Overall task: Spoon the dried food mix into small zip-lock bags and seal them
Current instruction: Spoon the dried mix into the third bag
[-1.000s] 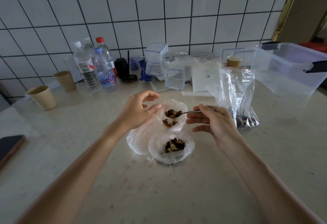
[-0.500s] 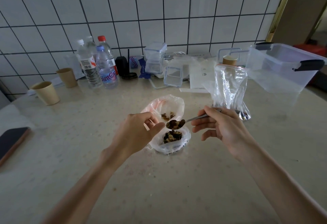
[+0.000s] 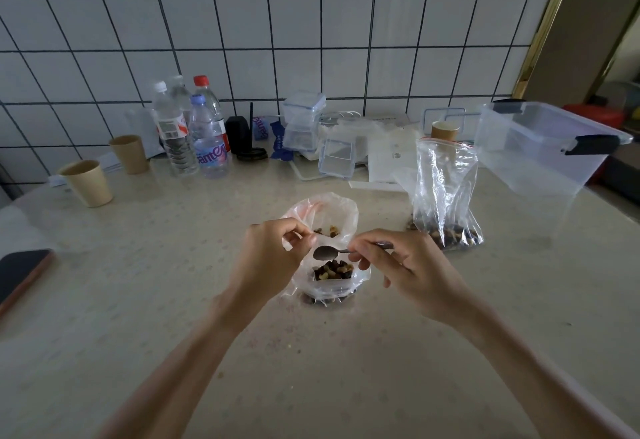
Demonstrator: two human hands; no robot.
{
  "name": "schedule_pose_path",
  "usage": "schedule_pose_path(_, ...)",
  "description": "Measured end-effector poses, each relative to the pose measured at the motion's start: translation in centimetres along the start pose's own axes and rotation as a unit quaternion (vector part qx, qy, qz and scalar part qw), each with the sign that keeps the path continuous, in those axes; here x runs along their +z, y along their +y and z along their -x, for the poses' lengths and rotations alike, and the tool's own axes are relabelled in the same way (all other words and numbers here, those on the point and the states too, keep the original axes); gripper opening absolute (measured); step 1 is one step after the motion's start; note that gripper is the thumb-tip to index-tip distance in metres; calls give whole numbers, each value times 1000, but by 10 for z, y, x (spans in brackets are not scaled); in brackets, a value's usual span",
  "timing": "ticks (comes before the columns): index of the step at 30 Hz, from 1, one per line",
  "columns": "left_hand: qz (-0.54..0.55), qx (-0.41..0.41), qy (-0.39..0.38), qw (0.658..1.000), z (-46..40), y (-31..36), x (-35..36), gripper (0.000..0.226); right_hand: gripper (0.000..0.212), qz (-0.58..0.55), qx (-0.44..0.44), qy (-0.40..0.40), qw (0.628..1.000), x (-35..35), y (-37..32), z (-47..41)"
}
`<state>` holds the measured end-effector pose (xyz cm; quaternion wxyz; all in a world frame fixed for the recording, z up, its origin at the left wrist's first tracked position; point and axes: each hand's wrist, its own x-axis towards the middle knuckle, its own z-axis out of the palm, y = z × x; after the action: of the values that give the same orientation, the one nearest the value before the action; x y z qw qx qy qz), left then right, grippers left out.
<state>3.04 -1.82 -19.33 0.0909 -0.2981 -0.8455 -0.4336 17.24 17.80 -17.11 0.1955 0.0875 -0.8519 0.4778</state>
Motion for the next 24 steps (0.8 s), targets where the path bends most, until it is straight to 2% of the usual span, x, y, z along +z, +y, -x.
schedule_pose_path(5,-45,26,-9,999,0,2,-4,7,23,-62,51,49,996,-3,2,-5)
schedule_pose_path(8,-32,24,3,999,-3,5,-13,21,25,-153,84,106,979,-7,3,-11)
schedule_pose_path(10,-17,13,25,999,-8,6,-20,33,27,-197,114,139,964,-10,3,-16)
schedule_pose_path(14,-60,1,97,993,-20,0,-23,21,29,-248,171,176,937,-12,8,-28)
schedule_pose_path(16,-89,-13,109,990,-26,-6,-16,34,29,-266,198,181,926,-11,12,-36)
schedule_pose_path(20,-120,-101,23,987,-41,-14,1,75,31,-298,241,180,906,-7,24,-53)
schedule_pose_path(24,-91,-151,-21,984,-41,-26,17,82,34,-315,268,178,893,1,40,-57)
